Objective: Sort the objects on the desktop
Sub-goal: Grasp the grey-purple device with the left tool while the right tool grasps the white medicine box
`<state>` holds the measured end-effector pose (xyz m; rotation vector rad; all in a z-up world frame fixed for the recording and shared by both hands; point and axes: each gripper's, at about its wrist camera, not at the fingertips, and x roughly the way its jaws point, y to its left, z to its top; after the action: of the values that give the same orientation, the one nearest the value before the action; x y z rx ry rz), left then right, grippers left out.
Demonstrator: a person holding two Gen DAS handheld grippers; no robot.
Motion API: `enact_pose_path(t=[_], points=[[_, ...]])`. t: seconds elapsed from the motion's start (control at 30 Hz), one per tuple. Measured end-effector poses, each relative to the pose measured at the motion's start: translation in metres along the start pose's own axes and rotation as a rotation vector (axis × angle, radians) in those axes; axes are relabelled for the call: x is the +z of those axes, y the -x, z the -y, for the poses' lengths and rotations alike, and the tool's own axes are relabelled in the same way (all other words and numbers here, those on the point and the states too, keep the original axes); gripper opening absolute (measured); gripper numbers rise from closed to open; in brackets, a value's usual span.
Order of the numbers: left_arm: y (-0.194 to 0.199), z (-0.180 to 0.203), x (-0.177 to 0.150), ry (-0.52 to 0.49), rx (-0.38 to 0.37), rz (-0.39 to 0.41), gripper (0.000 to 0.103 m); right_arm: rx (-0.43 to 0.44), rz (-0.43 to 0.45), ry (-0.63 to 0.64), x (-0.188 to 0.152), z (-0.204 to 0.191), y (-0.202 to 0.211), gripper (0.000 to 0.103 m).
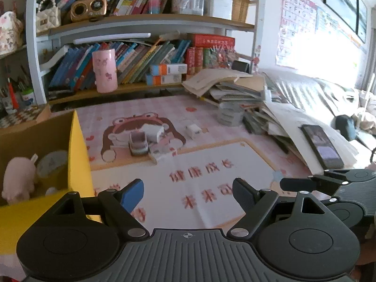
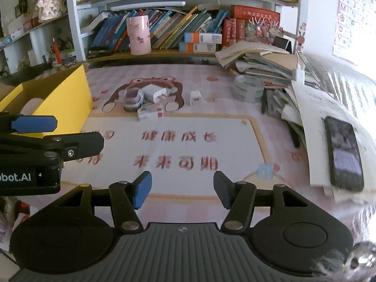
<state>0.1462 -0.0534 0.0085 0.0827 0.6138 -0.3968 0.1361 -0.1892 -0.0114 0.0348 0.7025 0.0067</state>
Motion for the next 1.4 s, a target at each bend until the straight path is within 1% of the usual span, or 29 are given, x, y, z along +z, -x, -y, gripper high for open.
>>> enact_pose_path(t=[0.13,0.23,0.33,0.43,0.63,0.77,0.83,0.9,0.97,1.1,1.23,1.4], points=[[-0.016,-0.001,0.016,0.024,0.038,-0.002,0.085,0.046,-0.001,0.028,0.014,0.008,-0.018,0.058],[-0.03,-0.003,0.026,0.026,0.074,-0.007,0.085,0.078,0.0,0.05,0.024,0.012,-0.033,0.061],[-0.049,-0.008,0.036,0.043,0.106,-0.024,0.085,0.099,0.01,0.104,0.031,0.012,-0.048,0.065],[-0.067,-0.014,0.046,0.066,0.145,-0.043,0.085,0.136,0.006,0.149,0.037,0.012,-0.067,0.065],[-0.095,-0.023,0.061,0.1,0.202,-0.077,0.085,0.207,-0.008,0.192,0.049,0.01,-0.099,0.068],[-0.111,-0.03,0.068,0.128,0.241,-0.107,0.085,0.238,-0.01,0.209,0.057,0.009,-0.12,0.07],[-0.118,-0.034,0.069,0.14,0.257,-0.122,0.085,0.252,-0.008,0.221,0.061,0.008,-0.13,0.072],[-0.122,-0.038,0.071,0.162,0.271,-0.132,0.085,0.27,-0.003,0.236,0.064,0.005,-0.139,0.078],[-0.124,-0.041,0.073,0.184,0.286,-0.136,0.085,0.288,0.008,0.255,0.067,0.0,-0.149,0.081],[-0.127,-0.044,0.076,0.203,0.316,-0.146,0.085,0.317,0.019,0.296,0.072,-0.012,-0.169,0.081],[-0.131,-0.048,0.079,0.22,0.339,-0.155,0.085,0.333,0.014,0.289,0.078,-0.019,-0.187,0.081],[-0.135,-0.051,0.084,0.217,0.363,-0.16,0.085,0.347,0.004,0.283,0.081,-0.024,-0.203,0.08]])
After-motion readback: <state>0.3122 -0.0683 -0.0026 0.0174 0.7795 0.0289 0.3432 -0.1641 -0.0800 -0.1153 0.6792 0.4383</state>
